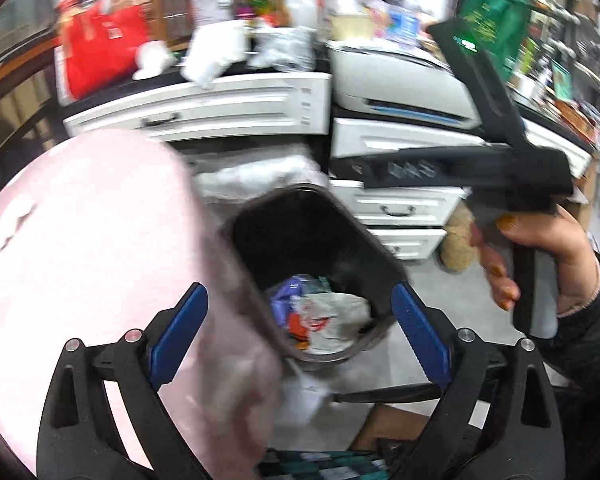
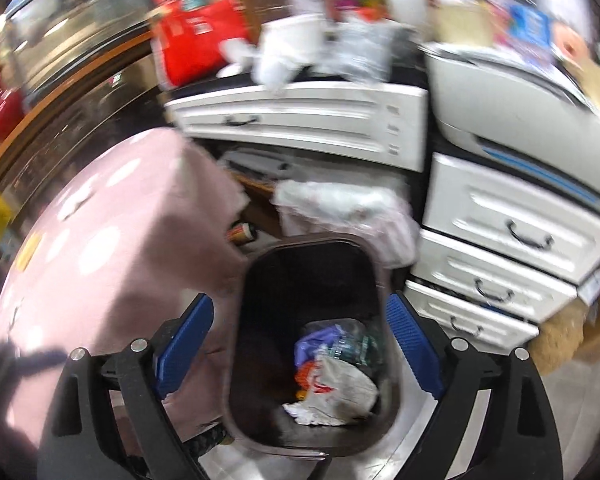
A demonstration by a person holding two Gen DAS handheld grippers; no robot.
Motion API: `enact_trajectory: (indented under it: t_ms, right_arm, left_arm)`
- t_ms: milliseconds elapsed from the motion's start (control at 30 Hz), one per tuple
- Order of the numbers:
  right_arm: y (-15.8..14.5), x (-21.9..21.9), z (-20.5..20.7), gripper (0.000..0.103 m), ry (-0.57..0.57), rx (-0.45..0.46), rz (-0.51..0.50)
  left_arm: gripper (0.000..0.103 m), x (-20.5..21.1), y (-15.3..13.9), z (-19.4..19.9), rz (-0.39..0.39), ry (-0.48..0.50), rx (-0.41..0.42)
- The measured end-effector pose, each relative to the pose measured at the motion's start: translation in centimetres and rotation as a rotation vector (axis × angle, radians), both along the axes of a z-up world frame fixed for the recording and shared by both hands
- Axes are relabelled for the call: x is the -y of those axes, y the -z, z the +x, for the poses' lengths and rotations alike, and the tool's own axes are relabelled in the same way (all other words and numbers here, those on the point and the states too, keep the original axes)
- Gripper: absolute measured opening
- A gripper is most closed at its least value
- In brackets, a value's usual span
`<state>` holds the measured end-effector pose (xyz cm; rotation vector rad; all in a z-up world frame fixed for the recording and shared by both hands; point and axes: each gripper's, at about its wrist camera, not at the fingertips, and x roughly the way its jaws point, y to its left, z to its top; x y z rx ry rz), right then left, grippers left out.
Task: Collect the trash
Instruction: 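Move both tools back toward the table, then grasp the yellow mesh net with the left gripper while the right grasps the white napkin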
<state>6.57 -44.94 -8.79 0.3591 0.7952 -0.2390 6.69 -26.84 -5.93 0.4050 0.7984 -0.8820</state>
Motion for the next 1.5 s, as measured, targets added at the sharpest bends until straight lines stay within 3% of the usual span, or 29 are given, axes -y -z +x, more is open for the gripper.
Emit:
enact_trajectory:
  t_ms: [433,667,900,1067,1233,1433,1500]
  right_arm:
    - [-2.8,-11.1,8.1,0.087,-0.344,0.023,0.007]
    - [-4.1,-16.9,12.9,0.087,-0.477,0.033,-0.007]
    - [-4.9,-22.4,18.8,0.087,-0.599,0.023,-0.083]
    - [-4.8,-25.6,24.0,0.087,-0.659,0.003,-0.115]
    - [-4.3,-27.9,28.9,0.087,-0.672,-0.012,-0.152]
    - [-3.7,-30.2,33.2,0.086,-0.684,-0.024,-0.198]
    - [-3.2,-30.8,34.4,0.076,-0.687,-0.044,-0.204]
  left_arm:
    - [0.092,-15.6,-1.9,10.6,0.052,-0.409,0.09]
    - [0.092,-25.4,-1.9,18.4,0.058,-0.668,0.091]
    - [0.091,-32.3,-1.0,25.9,0.129,-0.803,0.086]
    - [0.084,-35.2,0.1,30.8,0.126,-0.849,0.009]
    - [0.072,-36.1,1.0,32.9,0.14,-0.858,-0.018]
    - [0.044,-36.3,1.4,32.5,0.124,-0.873,-0.008]
    - [0.031,-36.8,1.1,32.6,0.085,-0.892,-0.028]
